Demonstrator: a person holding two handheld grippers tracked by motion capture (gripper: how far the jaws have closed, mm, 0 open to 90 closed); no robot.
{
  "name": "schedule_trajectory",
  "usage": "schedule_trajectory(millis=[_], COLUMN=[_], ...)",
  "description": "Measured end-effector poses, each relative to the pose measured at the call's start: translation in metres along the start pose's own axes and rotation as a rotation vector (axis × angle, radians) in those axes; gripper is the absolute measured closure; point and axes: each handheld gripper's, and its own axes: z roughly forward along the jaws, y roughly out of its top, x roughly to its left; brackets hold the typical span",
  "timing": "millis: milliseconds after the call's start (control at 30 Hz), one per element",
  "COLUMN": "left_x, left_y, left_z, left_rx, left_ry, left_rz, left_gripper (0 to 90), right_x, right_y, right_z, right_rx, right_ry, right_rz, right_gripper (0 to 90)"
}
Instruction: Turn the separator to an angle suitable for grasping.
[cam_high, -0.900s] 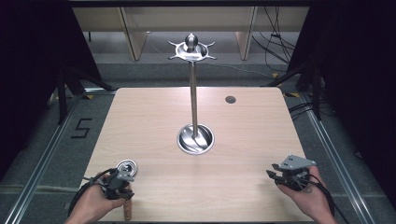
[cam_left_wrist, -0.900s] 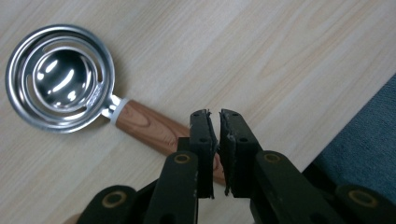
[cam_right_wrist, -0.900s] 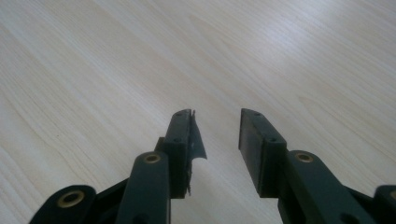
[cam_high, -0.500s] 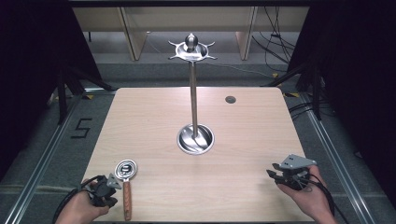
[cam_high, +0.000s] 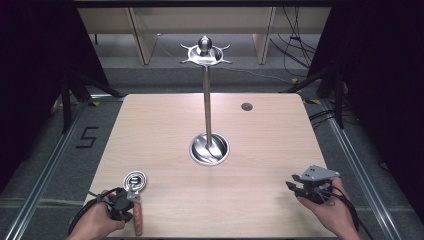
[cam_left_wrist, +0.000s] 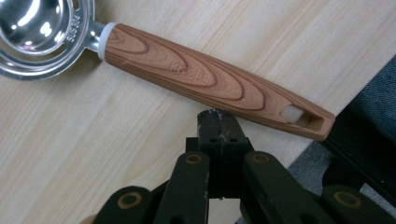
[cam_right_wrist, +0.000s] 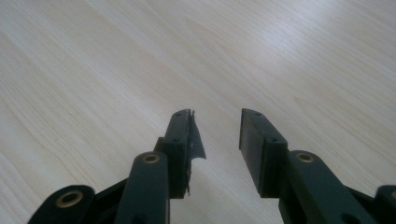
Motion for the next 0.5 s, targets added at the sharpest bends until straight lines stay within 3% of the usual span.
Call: schedule_trajectory(millis=[167,267,367,433,500], left_x=[-0.001,-0.003,-0.005,-0.004,-0.007], left_y=[0.008,0.019,0.026,0.034,0.042], left_z=[0.002,0.007,0.008,0.01,0.011], left_rx=[-0.022,-0.014,-0.011,-0.012,-0.013], left_ry=[0.002,-0.003,-0.004,-0.004,-0.008], left_rz=[0.005,0.03,0.047,0.09,0.083], left_gripper=[89.2,89.2,89.2,89.2,89.2], right_x=[0.0,-0.001,0.0,-0.001,-0.002], right_y=[0.0,0.0,0.0,0.0,-0.001], right_z=[0.001,0.001,0.0,0.0,0.001], right_rx=[0.002,-0.011,0.0,-0.005,-0.003], right_ry=[-0.001,-0.004,0.0,0.001,-0.002], right_rz=[0.003,-0.014,-0.002,0.007,-0.01], right_gripper=[64.9,64.9,64.9,64.9,64.9])
